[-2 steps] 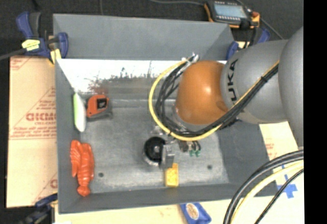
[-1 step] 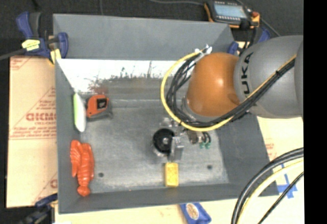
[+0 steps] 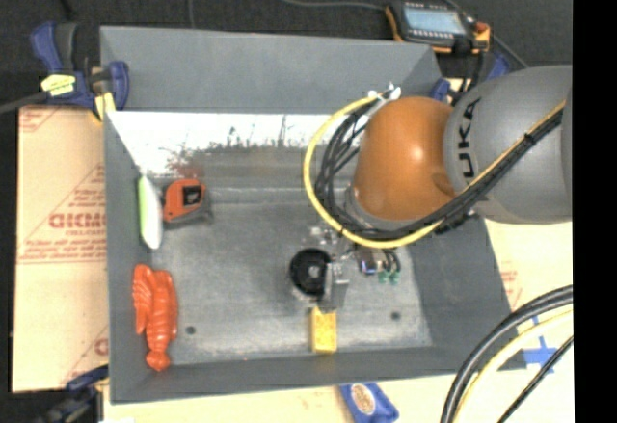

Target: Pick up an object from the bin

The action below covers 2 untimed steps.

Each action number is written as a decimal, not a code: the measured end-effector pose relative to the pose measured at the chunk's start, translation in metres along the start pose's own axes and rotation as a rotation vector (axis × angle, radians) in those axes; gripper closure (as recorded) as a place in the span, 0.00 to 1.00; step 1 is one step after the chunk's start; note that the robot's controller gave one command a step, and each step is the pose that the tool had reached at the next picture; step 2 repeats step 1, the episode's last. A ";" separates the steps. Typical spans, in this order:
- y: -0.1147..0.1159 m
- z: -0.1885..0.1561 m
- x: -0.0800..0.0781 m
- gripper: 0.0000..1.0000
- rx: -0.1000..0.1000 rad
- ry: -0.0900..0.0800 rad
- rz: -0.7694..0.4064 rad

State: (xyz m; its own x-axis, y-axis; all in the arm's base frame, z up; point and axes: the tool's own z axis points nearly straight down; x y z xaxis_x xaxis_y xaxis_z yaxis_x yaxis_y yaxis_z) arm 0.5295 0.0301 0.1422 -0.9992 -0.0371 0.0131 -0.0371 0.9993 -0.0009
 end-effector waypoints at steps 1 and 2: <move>-0.005 -0.073 -0.017 1.00 0.000 -0.013 0.007; -0.005 -0.073 -0.017 1.00 0.000 -0.013 0.007</move>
Offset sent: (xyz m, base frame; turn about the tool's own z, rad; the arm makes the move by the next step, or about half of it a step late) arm 0.0177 -0.0321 -0.0722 0.0088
